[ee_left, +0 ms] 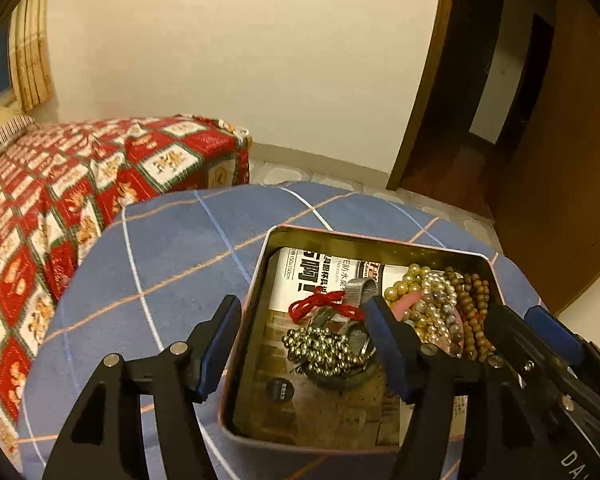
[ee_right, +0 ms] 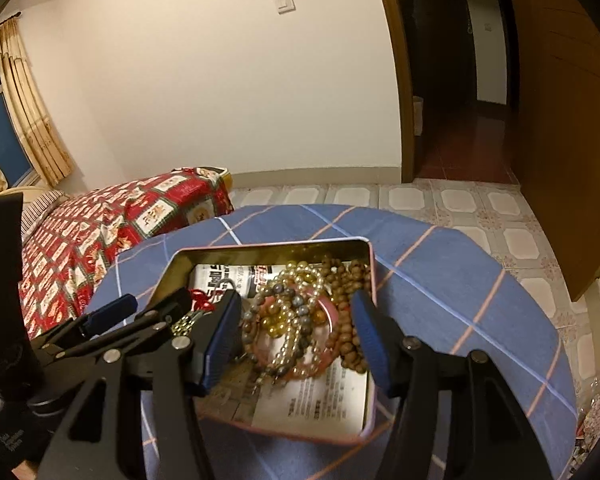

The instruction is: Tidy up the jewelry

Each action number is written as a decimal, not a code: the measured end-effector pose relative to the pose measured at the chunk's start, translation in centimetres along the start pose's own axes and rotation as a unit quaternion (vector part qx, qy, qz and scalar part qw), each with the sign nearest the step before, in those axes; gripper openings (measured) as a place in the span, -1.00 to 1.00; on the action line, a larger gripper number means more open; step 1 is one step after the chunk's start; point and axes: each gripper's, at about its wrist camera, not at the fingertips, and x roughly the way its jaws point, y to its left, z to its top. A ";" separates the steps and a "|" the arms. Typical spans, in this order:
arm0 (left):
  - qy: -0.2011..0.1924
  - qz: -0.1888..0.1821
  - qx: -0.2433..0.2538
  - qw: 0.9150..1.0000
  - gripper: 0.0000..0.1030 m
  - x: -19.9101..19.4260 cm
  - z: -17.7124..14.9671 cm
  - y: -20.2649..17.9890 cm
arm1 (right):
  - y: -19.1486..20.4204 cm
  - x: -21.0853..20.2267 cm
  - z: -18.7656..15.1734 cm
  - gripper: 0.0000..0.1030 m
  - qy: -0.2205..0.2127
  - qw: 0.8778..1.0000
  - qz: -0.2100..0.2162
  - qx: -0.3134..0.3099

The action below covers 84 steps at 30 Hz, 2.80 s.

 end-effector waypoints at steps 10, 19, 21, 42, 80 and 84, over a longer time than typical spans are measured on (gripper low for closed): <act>-0.018 0.026 0.021 0.999 0.28 -2.5 -2.4 -0.1 | -0.7 -0.9 -2.4 0.35 0.002 0.999 -0.008 0.035; -0.041 0.048 0.026 0.998 0.28 -5.1 -5.6 0.5 | -0.1 -3.2 -4.9 0.69 -0.014 0.999 -0.041 0.009; -0.046 0.052 0.026 0.997 0.29 -5.7 -6.4 0.7 | -0.1 -3.6 -5.4 0.69 -0.015 0.999 -0.040 0.010; -0.113 0.066 0.030 0.991 0.30 -13.8 -11.7 2.0 | 1.4 -11.0 -8.7 0.69 -0.081 0.996 -0.044 -0.011; -0.256 0.062 0.036 0.964 0.67 -27.3 -13.0 1.7 | 5.7 -21.9 -8.4 0.83 -0.195 0.977 -0.066 -0.049; -0.261 0.056 0.031 0.963 0.67 -27.6 -12.9 1.8 | 5.7 -22.1 -8.5 0.83 -0.199 0.977 -0.065 -0.048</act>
